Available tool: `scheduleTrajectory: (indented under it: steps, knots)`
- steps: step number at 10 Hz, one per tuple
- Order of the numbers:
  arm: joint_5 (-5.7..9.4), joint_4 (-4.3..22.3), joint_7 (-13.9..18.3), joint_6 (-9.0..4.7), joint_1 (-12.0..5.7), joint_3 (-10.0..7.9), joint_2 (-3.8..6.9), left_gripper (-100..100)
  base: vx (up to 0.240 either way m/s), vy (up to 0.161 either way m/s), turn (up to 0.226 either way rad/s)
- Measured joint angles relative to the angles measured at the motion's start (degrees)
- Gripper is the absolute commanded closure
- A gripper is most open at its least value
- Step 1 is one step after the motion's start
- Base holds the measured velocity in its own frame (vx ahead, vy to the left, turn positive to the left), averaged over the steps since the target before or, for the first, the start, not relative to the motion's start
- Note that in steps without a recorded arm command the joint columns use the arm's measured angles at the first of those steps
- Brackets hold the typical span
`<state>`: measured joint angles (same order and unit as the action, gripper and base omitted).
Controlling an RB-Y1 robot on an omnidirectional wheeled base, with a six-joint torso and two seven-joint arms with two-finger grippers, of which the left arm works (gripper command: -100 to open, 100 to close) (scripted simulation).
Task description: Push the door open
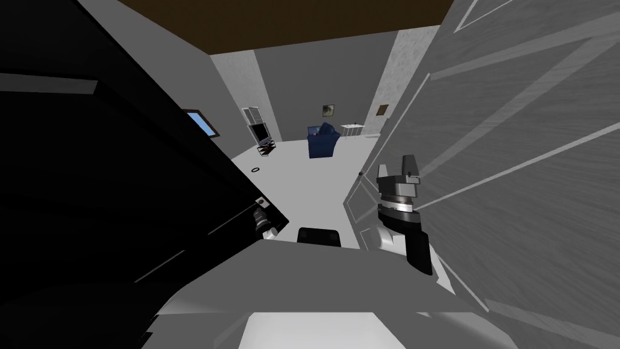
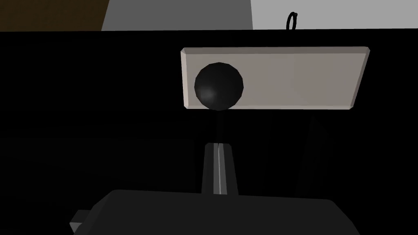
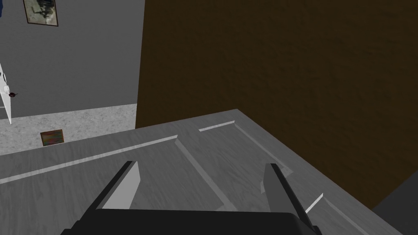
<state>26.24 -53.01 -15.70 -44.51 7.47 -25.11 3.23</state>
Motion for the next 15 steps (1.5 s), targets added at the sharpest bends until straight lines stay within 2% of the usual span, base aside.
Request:
scheduleTrajectory:
  steps: [4,5,8,10,13,14,15]
  knots:
    - [0.92,-0.8,-0.4,0.13,0.28,-0.49,-1.76,-100,-0.074,-0.174,0.03]
    - [0.94,-0.8,-0.4,0.12,0.3,-0.5,-1.85,-100,0.076,0.063,-0.023]
    - [0.94,0.3,-0.2,-0.87,0.11,-0.59,-0.66,-100,0.149,0.153,-0.021]
    - [0.99,0.3,-0.2,-1.01,0.13,-0.75,-0.5,-100,0.197,0.162,-0.029]
    - [1.02,0.7,-0.3,-1.75,0.1,-0.94,-1.39,-100,0.127,0.158,-0.019]
    - [1.0,0.7,-0.3,-1.89,0.13,-0.89,-1.53,100,-0.014,-0.02,0.003]
    - [1.01,0.7,-0.3,-1.83,0.09,-0.92,-1.42,100,-0.025,-0.031,0.0]
